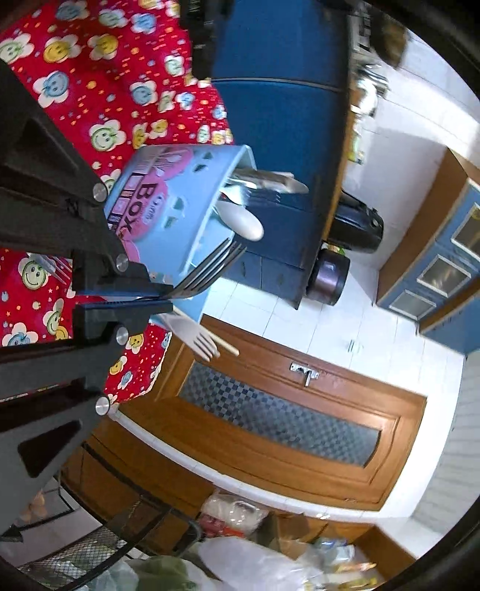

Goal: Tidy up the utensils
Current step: 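Grasp a wooden chopstick with the left tool while the right tool grasps a silver fork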

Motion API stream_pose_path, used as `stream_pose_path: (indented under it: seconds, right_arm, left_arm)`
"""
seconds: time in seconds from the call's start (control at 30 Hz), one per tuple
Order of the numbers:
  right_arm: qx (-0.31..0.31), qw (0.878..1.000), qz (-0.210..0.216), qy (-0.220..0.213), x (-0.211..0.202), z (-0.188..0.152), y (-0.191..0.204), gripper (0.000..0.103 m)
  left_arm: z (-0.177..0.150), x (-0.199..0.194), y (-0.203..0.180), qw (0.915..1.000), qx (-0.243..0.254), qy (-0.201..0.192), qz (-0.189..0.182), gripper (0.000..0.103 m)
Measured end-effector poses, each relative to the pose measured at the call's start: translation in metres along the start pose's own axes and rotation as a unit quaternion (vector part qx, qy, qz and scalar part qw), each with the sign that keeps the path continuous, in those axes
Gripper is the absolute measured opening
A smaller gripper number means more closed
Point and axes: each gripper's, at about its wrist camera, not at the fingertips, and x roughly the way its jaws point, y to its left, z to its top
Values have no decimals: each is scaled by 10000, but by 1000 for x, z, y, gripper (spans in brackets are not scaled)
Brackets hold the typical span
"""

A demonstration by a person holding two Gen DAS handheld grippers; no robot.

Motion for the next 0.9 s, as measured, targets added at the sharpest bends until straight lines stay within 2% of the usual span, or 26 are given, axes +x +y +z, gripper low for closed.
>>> stream_pose_path:
  seconds: [0.2, 0.43, 0.57, 0.7, 0.9]
  right_arm:
    - [827, 9960, 337, -8, -12, 16, -34, 3]
    - [1880, 9786, 823, -152, -13, 35, -74, 3]
    - [2186, 9712, 901, -304, -9, 45, -86, 3]
    - [2284, 9687, 907, -341, 5, 52, -88, 3]
    - [2485, 9618, 1149, -51, 37, 51, -85, 3]
  left_arm:
    - [-2, 4, -5, 10000, 55, 60, -31, 51]
    - [-6, 10, -13, 9998, 124, 150, -82, 51]
    - [-8, 14, -20, 9996, 173, 209, -124, 51]
    - [-11, 19, -27, 9992, 232, 281, -175, 51]
    - [-17, 26, -36, 9984, 324, 394, -243, 51]
